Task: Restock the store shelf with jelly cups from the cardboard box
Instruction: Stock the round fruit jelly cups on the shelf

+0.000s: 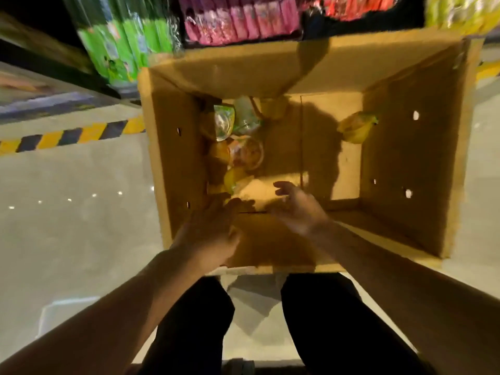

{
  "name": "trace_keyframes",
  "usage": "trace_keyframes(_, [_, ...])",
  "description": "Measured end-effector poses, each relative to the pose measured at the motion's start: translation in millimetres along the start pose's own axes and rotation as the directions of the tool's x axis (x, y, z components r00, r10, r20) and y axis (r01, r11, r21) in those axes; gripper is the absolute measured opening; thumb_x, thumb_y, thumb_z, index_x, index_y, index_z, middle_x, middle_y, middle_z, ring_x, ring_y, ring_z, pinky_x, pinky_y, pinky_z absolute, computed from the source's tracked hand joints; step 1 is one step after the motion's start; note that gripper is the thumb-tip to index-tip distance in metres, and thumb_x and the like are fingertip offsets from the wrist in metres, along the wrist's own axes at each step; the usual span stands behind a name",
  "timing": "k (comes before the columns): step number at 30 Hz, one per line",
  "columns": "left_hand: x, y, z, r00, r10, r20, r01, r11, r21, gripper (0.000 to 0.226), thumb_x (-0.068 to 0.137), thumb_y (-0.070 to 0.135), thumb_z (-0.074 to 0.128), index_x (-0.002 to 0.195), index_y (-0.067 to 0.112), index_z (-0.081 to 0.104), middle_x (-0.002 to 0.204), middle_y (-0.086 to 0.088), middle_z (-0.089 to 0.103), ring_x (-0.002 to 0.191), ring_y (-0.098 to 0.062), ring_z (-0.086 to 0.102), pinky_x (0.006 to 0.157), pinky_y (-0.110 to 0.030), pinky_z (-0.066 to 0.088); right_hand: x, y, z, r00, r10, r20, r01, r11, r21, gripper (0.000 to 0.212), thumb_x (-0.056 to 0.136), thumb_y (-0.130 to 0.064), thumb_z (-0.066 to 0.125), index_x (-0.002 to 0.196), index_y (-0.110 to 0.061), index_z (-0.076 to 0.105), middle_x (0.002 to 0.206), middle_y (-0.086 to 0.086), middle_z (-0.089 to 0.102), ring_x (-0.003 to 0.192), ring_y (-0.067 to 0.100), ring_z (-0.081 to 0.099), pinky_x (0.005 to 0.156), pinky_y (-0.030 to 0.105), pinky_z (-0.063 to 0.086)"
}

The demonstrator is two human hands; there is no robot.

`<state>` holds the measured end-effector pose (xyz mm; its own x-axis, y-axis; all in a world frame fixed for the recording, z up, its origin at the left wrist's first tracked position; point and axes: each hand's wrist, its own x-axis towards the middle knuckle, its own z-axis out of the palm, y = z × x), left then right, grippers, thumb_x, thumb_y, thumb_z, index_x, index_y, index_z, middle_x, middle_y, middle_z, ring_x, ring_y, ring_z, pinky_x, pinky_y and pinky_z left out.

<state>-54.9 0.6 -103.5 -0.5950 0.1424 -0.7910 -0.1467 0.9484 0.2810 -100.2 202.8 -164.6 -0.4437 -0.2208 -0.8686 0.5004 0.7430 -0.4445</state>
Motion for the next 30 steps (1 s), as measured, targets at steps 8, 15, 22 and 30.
trace_keyframes(8, [54,-33,12,0.999,0.035,-0.005,-0.036,0.997,-0.074,0.056,0.098,0.038,0.051,0.15,0.041,0.028,0.158,0.01,0.023,0.145,-0.02,0.029,0.112,-0.045,0.04,122,-22,92,0.977,0.211,-0.012,-0.21,0.976,0.051,0.057,0.094,-0.039,0.068,0.135,-0.005,0.049,0.13,0.009,0.056,0.114,0.024,0.056,0.096,0.031,0.046])
trace_keyframes(15, [63,-39,26,1.0,-0.018,-0.013,0.012,0.92,-0.392,0.048,0.08,0.047,0.049,0.128,0.041,0.05,0.129,0.01,0.057,0.118,-0.019,0.057,0.096,-0.046,0.05,121,-4,89,0.957,0.246,-0.154,-0.213,0.956,0.204,0.066,0.076,-0.059,0.08,0.115,-0.009,0.063,0.109,0.002,0.066,0.103,0.02,0.064,0.081,0.035,0.056])
trace_keyframes(22, [75,-7,12,0.855,-0.417,0.308,0.429,0.236,-0.872,0.047,0.093,0.054,0.061,0.133,0.03,0.054,0.122,0.006,0.063,0.105,-0.017,0.065,0.092,-0.04,0.057,40,-5,47,0.992,0.121,-0.028,-0.096,0.89,0.447,0.048,0.073,-0.056,0.083,0.106,-0.032,0.059,0.091,-0.01,0.072,0.074,0.003,0.068,0.052,0.014,0.044])
trace_keyframes(30, [75,-3,11,0.84,-0.475,0.262,0.313,0.028,-0.949,0.043,0.087,0.065,0.063,0.115,0.033,0.065,0.117,0.001,0.066,0.108,-0.023,0.066,0.094,-0.047,0.057,48,-25,7,0.995,-0.009,0.096,-0.045,0.84,0.54,0.02,0.091,-0.056,0.061,0.095,-0.037,0.063,0.101,-0.017,0.068,0.096,-0.001,0.064,0.095,0.027,0.049])
